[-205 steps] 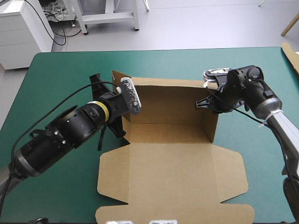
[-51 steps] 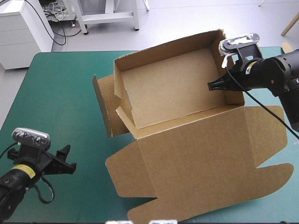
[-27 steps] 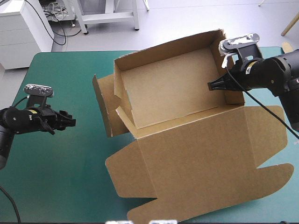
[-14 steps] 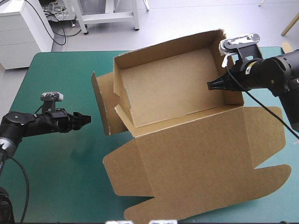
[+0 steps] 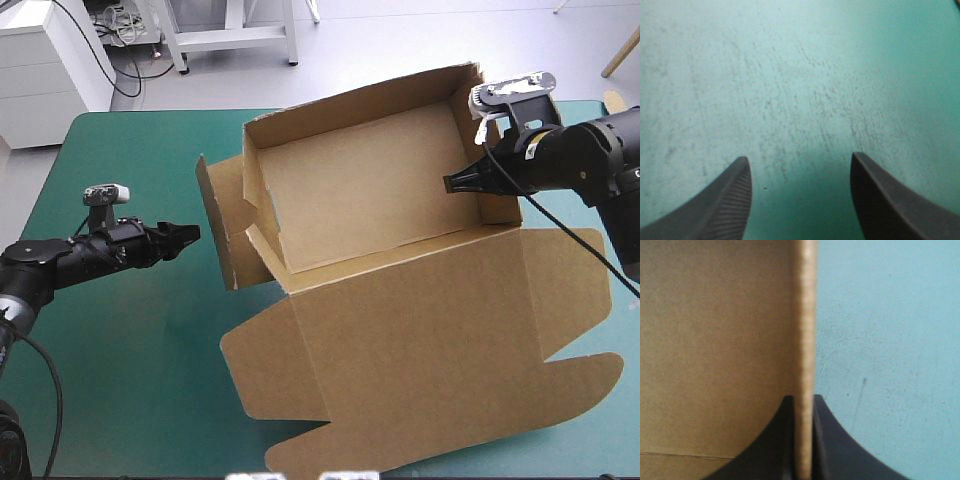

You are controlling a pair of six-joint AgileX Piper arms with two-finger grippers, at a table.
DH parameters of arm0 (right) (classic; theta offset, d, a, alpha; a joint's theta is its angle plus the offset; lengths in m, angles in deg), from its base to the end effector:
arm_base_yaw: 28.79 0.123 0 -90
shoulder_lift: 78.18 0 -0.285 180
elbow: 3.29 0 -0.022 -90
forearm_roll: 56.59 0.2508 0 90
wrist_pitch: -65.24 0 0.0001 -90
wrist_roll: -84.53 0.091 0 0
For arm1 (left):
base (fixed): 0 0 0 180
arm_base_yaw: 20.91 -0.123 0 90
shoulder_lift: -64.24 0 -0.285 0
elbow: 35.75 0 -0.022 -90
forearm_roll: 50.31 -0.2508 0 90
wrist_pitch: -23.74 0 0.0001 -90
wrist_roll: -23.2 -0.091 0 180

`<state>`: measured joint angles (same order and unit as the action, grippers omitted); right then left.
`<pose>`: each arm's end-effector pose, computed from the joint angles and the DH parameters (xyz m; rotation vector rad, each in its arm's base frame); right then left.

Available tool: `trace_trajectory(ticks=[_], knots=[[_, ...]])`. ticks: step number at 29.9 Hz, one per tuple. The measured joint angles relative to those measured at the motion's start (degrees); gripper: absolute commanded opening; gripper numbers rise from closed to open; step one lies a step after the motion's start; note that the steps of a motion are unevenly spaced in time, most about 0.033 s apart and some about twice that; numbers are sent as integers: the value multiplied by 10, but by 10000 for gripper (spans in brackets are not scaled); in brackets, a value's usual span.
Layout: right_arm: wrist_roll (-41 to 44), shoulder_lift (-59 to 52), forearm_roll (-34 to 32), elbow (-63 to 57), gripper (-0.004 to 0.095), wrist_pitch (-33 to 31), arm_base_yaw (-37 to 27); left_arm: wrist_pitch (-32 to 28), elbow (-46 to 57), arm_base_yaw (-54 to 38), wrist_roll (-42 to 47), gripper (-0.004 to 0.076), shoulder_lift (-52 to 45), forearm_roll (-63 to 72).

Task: Fold the box

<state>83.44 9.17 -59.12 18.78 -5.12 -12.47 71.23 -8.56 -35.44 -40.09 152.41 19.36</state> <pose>0.2592 0.0719 0.4675 -0.3558 2.3405 0.0720 0.2795 0.0074 0.2729 0.1132 2.2104 -0.7409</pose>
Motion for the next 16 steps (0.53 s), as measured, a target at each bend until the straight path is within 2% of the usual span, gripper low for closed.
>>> trace_trajectory(ticks=[16], knots=[[0,0,-1,0,-22,3,0,5,1,80,-33,421,0,45]])
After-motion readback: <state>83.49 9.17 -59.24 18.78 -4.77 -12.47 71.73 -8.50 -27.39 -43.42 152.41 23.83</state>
